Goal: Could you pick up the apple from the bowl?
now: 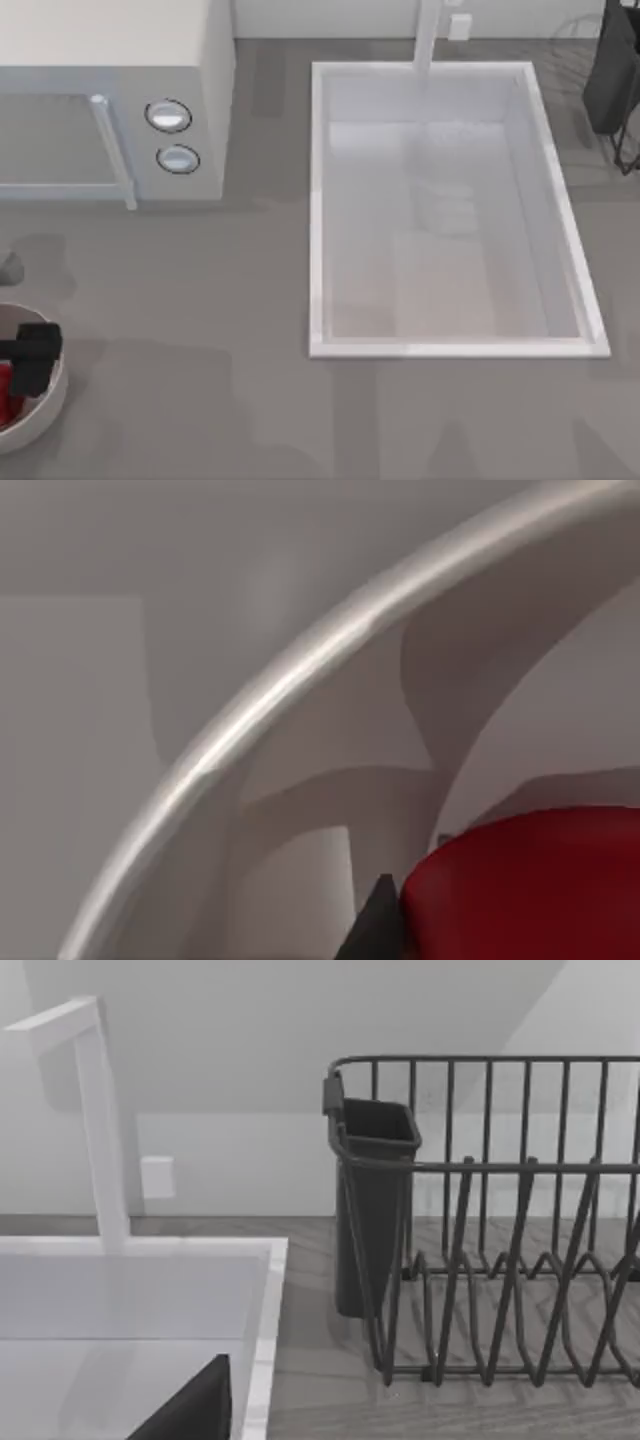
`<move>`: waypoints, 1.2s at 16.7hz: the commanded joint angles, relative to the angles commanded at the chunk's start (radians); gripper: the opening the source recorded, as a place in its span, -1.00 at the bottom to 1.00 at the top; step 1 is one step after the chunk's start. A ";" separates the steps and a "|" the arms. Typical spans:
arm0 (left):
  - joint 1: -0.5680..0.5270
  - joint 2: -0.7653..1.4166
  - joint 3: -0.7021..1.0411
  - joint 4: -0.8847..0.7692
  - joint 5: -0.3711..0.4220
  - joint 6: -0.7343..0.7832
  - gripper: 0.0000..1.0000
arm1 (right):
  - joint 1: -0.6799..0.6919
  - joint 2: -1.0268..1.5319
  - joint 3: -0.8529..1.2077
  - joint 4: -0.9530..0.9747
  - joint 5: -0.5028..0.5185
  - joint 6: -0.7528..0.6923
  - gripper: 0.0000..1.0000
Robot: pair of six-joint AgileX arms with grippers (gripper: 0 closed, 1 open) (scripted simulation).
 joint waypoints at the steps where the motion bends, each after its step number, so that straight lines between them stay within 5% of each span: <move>1: 0.001 0.022 -0.027 0.051 0.000 0.001 1.00 | 0.000 0.000 0.000 0.000 0.000 0.000 1.00; 8: 0.003 0.079 -0.090 0.147 0.000 0.003 1.00 | 0.000 0.000 0.000 0.000 0.000 0.000 1.00; 20: 0.003 0.079 -0.090 0.147 0.000 0.003 -0.81 | 0.000 0.000 0.000 0.000 0.000 0.000 1.00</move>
